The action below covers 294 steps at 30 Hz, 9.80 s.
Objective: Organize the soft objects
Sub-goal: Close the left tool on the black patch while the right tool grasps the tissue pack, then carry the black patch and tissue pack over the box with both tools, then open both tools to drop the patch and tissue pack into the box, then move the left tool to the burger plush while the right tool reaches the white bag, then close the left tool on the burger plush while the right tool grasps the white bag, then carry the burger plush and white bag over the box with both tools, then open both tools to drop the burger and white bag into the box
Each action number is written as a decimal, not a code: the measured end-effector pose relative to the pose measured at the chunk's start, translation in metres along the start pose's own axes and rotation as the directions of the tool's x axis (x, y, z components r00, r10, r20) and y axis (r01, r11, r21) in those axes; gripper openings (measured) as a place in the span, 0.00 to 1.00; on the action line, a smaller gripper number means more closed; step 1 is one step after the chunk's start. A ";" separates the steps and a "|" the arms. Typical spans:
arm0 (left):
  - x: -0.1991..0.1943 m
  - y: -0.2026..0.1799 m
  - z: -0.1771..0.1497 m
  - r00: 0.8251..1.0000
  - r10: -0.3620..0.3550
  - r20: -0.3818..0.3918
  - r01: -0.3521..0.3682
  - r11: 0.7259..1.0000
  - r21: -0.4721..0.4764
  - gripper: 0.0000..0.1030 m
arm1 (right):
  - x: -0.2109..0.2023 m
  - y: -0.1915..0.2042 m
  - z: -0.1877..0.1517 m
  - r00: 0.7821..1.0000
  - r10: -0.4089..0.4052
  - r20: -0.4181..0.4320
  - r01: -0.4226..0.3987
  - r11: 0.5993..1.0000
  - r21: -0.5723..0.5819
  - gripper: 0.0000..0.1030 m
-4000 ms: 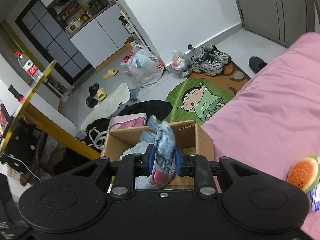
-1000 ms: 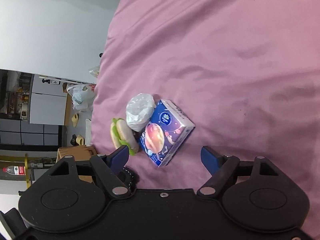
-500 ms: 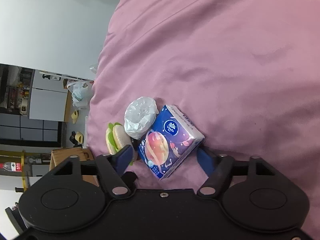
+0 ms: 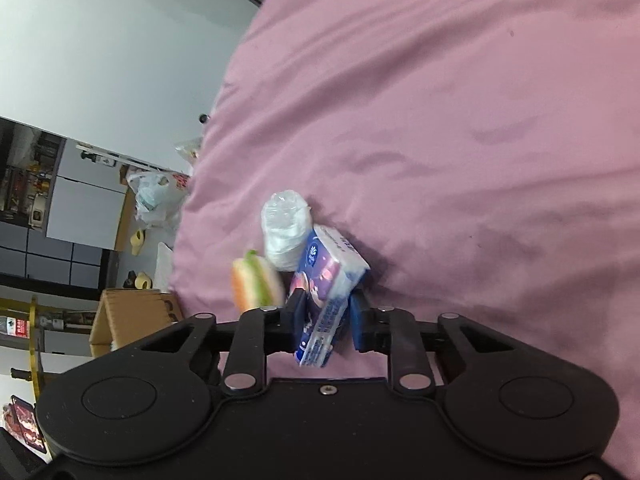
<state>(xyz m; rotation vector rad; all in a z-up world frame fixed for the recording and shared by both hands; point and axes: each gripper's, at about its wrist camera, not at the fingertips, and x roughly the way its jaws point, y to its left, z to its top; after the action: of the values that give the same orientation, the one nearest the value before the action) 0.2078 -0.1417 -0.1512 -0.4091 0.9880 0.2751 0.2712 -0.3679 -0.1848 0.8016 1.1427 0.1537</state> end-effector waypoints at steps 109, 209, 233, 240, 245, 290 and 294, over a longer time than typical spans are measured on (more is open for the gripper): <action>-0.104 0.152 0.098 0.997 0.008 0.077 -0.012 0.999 0.042 0.80 | -0.029 0.165 -0.066 0.989 0.133 0.059 -0.098 0.909 -0.406 0.72; -0.014 0.009 0.042 0.978 -0.202 -0.058 0.205 0.977 0.060 0.26 | 0.018 0.043 0.012 0.998 0.038 0.043 -0.032 0.991 -0.128 0.48; -0.097 0.096 0.083 0.981 -0.157 0.112 0.159 0.987 -0.011 0.26 | -0.002 0.120 -0.020 0.982 0.163 0.098 -0.124 0.939 -0.321 0.48; -0.093 0.111 0.095 0.982 -0.143 0.124 0.148 0.989 -0.026 0.26 | 0.005 0.141 -0.027 0.978 0.195 0.071 -0.156 0.917 -0.368 0.48; -0.088 0.123 0.100 0.984 -0.135 0.120 0.141 0.989 -0.042 0.26 | 0.011 0.163 -0.030 0.972 0.225 0.063 -0.180 0.892 -0.415 0.48; -0.043 0.163 0.132 0.978 -0.201 0.049 0.203 0.978 -0.044 0.27 | 0.041 0.203 -0.068 0.989 0.145 -0.012 -0.131 0.854 -0.503 0.62; -0.036 0.152 0.129 0.980 -0.197 0.030 0.197 0.980 -0.030 0.27 | 0.039 0.198 -0.066 0.989 0.146 -0.014 -0.134 0.863 -0.487 0.62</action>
<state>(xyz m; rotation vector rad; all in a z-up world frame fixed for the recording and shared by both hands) 0.2235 0.0510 -0.0895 -0.5283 0.9105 0.1173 0.2875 -0.1742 -0.0994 0.4303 0.9629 0.5333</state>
